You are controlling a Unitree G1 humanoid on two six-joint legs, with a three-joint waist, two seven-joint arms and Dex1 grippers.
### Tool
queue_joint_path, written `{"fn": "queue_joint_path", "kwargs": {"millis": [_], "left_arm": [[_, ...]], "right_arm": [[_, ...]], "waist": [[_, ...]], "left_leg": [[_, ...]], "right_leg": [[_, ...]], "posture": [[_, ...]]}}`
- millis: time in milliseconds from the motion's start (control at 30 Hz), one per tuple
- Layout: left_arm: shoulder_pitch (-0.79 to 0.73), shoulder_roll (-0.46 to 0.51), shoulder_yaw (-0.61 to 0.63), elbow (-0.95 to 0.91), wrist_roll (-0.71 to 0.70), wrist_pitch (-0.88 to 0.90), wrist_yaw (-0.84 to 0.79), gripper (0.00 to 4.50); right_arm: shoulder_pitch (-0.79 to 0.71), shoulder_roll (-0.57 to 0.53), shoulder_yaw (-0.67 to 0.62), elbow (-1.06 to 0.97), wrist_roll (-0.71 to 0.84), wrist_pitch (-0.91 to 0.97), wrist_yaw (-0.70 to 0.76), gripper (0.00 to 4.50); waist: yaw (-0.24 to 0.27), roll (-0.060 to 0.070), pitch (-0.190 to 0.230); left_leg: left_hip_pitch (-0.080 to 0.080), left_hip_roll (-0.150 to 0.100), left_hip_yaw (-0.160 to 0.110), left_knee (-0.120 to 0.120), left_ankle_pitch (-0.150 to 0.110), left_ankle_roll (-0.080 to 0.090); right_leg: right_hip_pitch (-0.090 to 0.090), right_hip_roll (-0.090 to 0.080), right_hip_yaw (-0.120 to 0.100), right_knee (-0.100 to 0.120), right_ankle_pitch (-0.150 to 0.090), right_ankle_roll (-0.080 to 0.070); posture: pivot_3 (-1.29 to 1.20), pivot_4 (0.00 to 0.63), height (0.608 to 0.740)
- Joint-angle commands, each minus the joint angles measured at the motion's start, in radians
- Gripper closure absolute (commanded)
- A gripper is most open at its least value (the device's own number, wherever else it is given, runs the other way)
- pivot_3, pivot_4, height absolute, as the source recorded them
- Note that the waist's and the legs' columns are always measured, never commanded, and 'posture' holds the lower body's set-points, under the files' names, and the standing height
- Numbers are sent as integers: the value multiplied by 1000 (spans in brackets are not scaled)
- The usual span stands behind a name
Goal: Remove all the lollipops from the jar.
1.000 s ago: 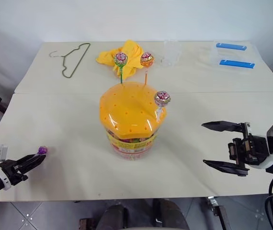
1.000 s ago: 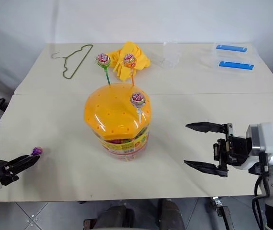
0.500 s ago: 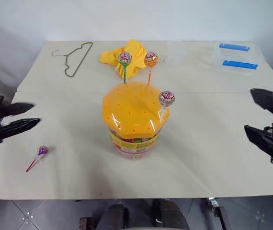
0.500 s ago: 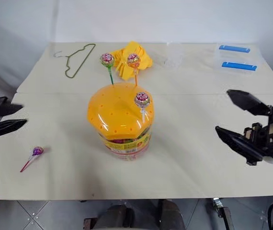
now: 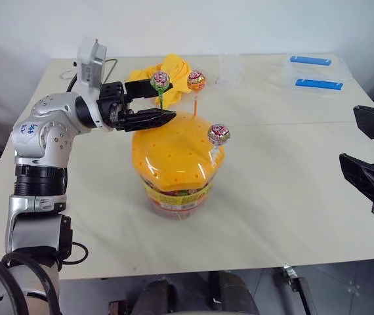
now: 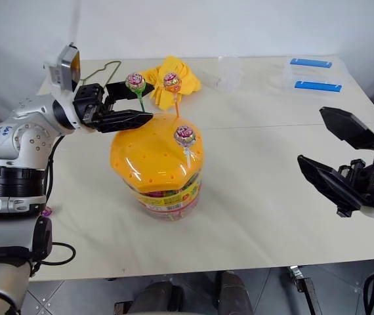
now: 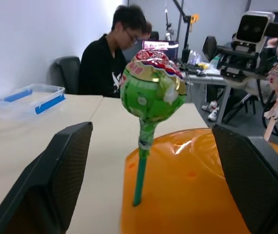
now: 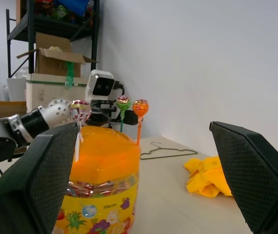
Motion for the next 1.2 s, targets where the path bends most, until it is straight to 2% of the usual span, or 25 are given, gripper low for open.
{"fn": "queue_joint_path", "kwargs": {"millis": [33, 200, 333, 433, 633, 767, 867, 933, 1033, 1200], "left_arm": [[-33, 4, 28, -4, -25, 54, -2, 1748], [-50, 6, 49, -10, -31, 100, 6, 3211], [-75, -12, 127, -9, -85, 141, 58, 4460], [-74, 0, 216, -6, -142, 180, 99, 4484], [38, 157, 427, 12, -183, 221, 209, 4484], [419, 383, 434, -124, -34, 251, 224, 4484], [725, 449, 473, -275, -3, 319, 240, 4484], [952, 442, 529, -392, 1, 386, 251, 4484], [1154, 374, 587, -548, -20, 462, 321, 4484], [1280, 265, 598, -658, 20, 487, 454, 4484]], "right_arm": [[9, 2, -19, -45, 8, -16, -12, 0], [11, 5, -9, -41, -3, -22, -13, 0], [-8, 5, 14, -18, -12, -23, 3, 0], [-31, 2, 42, 1, -20, -19, 24, 0], [-122, -4, 149, 65, -55, -14, 102, 0], [-173, -18, 238, 132, -154, -51, 232, 0], [-200, -28, 277, 186, -203, -64, 308, 0], [-218, -41, 312, 222, -231, -61, 363, 0], [-223, -67, 349, 264, -277, -62, 434, 0], [-218, -89, 367, 294, -327, -57, 464, 0]], "waist": [[4, 0, 0], [9, 0, 0], [8, 0, 0], [6, 0, 0], [-15, 0, 0], [-29, 1, 0], [-19, 0, 1], [-17, -1, 1], [-3, -1, 2], [6, -1, 2]], "left_leg": [[0, 0, 0, 0, 0, 0], [-1, 0, -2, 2, 0, 0], [-2, -1, -4, 4, 0, 0], [-2, 0, -4, 4, 0, 0], [-2, 2, -5, 4, -1, -1], [0, 1, -5, 1, -1, -2], [0, 1, -7, -1, -1, -2], [-2, 0, -10, -1, -1, -1], [-2, 0, -13, -1, -2, -1], [-1, 0, -14, -1, -3, -2]], "right_leg": [[0, 0, 0, 0, 0, 0], [1, -1, -2, 0, 0, 1], [1, -1, -3, 0, 0, 1], [1, -1, -3, 0, 0, 1], [1, -3, -3, 0, 0, 0], [1, -4, -2, 0, 0, 0], [1, -5, -3, -2, 0, -1], [1, -8, 0, -3, -1, -1], [3, -10, 1, -6, -1, -1], [4, -10, 2, -7, -1, -2]], "posture": [[0, 150, 740], [0, 150, 740], [0, 150, 740], [0, 150, 740], [0, 150, 740], [0, 150, 740], [0, 150, 740], [0, 150, 740], [0, 150, 740], [0, 150, 740]]}}
